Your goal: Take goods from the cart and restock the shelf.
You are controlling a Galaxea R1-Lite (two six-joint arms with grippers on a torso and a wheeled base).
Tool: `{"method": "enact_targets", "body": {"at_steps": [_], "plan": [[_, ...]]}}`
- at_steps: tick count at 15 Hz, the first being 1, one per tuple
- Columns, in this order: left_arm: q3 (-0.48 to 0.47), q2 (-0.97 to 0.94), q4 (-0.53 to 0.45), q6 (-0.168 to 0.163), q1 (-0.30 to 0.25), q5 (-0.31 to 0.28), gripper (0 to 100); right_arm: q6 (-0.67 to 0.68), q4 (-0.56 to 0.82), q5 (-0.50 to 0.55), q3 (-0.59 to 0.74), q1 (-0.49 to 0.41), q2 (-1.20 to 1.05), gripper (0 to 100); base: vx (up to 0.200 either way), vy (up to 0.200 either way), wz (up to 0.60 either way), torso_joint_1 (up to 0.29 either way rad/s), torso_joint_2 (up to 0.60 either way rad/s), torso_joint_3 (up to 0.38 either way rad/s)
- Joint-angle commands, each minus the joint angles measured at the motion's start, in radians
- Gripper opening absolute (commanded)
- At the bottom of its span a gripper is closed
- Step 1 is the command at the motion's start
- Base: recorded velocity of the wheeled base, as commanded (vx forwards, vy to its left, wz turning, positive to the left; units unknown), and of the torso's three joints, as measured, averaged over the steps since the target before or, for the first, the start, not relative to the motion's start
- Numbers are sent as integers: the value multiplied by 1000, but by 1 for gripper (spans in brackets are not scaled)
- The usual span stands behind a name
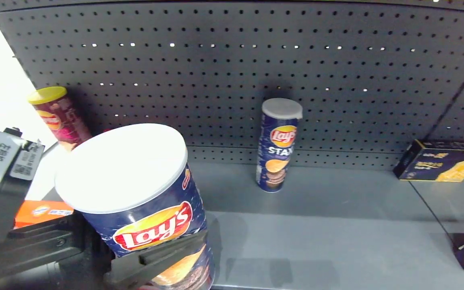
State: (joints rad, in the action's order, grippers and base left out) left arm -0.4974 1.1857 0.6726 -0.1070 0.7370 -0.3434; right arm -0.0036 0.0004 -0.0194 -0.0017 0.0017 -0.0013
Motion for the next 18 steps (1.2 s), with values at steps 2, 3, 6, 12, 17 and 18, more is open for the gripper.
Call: {"method": "enact_targets", "body": {"at_steps": [2,3,6,12,17,18], "plan": [[8,2,4,1,-7,1,0,1,0,-1,0,0,1,100,0,0,0,0,0,0],[10,2,4,1,-8,1,0,1,0,-1,0,0,1,100,0,0,0,0,0,0],[16,0,2,3,-15,7,0,-3,0,-2,0,0,1,100,0,0,0,0,0,0],[39,0,4,3,-28,15,0,-9,0,-2,0,0,1,100,0,0,300,1,0,-1],[45,2,5,1,-44,15,0,-3,0,-1,0,0,1,100,0,0,0,0,0,0],[45,2,5,-2,-45,14,0,-3,0,-1,0,0,1,100,0,0,0,0,0,0]]}}
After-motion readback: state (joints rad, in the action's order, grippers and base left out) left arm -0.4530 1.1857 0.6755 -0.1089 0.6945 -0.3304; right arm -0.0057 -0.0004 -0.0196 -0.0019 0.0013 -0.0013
